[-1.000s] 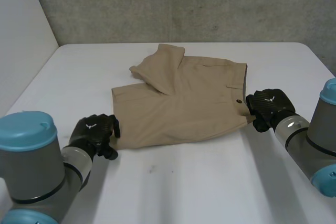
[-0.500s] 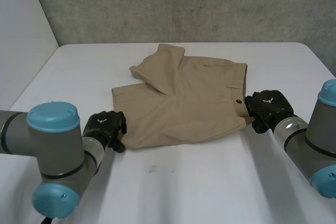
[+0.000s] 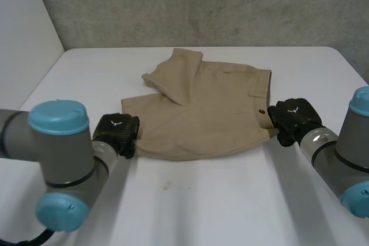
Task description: Fold the shorts.
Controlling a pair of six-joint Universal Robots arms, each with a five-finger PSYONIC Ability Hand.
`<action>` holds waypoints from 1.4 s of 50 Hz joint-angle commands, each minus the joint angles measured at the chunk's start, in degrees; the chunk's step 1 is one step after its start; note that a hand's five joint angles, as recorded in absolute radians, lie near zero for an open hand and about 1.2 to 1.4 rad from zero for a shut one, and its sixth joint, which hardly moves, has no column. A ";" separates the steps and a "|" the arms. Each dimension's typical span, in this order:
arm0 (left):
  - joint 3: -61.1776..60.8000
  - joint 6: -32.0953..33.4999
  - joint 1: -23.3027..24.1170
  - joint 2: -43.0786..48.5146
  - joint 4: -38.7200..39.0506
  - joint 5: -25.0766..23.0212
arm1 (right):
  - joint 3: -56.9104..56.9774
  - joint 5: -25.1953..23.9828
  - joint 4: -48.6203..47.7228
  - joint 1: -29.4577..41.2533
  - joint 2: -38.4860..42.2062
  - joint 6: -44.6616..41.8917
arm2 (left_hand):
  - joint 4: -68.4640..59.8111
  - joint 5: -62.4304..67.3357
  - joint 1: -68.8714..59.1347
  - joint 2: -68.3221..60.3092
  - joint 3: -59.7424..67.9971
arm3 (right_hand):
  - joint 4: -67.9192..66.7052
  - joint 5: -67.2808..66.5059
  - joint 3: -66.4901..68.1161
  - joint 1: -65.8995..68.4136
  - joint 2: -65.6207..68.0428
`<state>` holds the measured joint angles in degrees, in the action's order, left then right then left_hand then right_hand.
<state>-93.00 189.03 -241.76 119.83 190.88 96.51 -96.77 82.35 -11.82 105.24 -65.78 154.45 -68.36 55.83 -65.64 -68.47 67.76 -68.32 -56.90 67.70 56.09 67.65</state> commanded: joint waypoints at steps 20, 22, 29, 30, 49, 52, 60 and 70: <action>-14.93 13.21 10.25 -18.67 -19.32 0.17 | -3.86 -0.70 29.23 -0.74 -7.43 -26.83 | -11.64 14.17 -14.36 -11.53 12.24 | -11.68 -13.10 12.30 23.91 12.35; -14.41 13.30 10.34 -18.84 -19.32 0.26 | -4.13 -0.70 28.96 -0.83 -7.78 -26.75 | -11.64 14.17 -14.36 -11.53 12.24 | -11.68 -13.10 12.30 23.91 12.35; -6.16 13.30 8.50 -19.29 -16.77 -0.09 | -4.13 -3.08 25.54 -1.35 -8.23 -26.04 | 57.13 -54.60 54.41 57.24 -56.53 | -11.68 -13.10 12.30 23.91 12.35; -4.75 13.21 7.89 -19.11 -16.07 -0.18 | -4.21 -3.08 25.01 -1.27 -8.23 -26.04 | 56.97 -54.44 54.25 57.08 -56.37 | -11.68 -13.10 12.30 23.91 12.35; 29.18 13.04 -4.42 14.10 -2.70 -6.24 | -5.09 -3.16 19.30 -0.74 -5.68 -22.79 | 44.36 -41.83 41.64 44.47 -43.76 | -11.68 -13.10 12.30 23.91 12.35; 32.35 12.95 -4.95 17.71 -3.49 -8.08 | -5.09 -3.16 18.86 -0.74 -4.98 -22.79 | 40.66 -38.13 37.94 40.77 -40.06 | -11.68 -13.10 12.30 23.91 12.35; 35.07 12.77 -5.13 21.14 -3.50 -11.51 | -5.09 -2.99 17.89 -0.74 -3.57 -22.79 | 31.75 -29.22 29.03 31.86 -31.15 | -11.68 -13.10 12.30 23.91 12.35; 35.96 13.03 -4.60 23.16 -3.85 -11.60 | -5.09 -2.81 17.36 -0.65 -2.34 -22.88 | 26.54 -24.01 23.82 26.65 -25.94 | -11.68 -13.10 12.30 23.91 12.35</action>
<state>-56.97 201.79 -246.59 142.40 187.05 84.67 -101.87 79.50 5.66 104.56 -68.64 131.59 -34.58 24.25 -34.63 -34.49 34.21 -68.32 -56.90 67.70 56.55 67.66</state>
